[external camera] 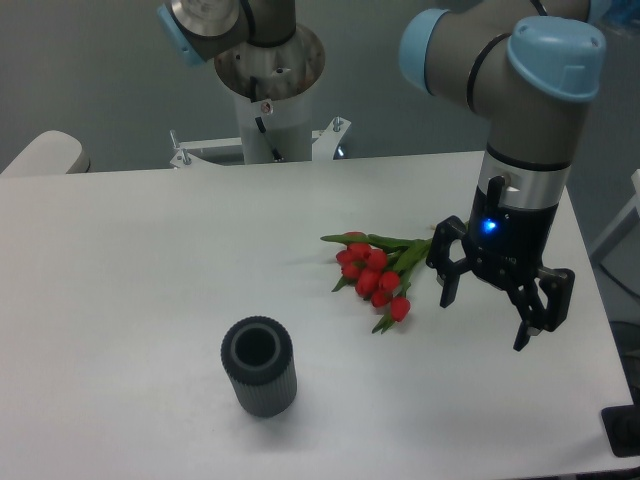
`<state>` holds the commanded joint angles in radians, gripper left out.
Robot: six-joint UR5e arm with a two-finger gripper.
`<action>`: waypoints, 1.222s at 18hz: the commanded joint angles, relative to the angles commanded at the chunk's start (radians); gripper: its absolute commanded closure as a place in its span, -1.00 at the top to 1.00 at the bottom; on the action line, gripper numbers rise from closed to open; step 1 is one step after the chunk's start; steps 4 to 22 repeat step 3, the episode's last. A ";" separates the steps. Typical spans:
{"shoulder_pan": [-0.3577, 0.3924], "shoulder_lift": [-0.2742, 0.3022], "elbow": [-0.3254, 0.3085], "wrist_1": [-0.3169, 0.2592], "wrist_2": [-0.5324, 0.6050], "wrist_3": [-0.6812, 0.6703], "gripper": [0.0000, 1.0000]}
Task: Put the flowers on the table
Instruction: 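Raise the open gripper up and away from the tulips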
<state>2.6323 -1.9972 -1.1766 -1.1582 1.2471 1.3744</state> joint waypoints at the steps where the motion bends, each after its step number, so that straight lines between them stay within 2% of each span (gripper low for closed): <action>1: 0.000 0.000 0.000 0.000 0.000 0.000 0.98; 22: 0.000 0.000 0.002 0.000 0.000 0.000 0.98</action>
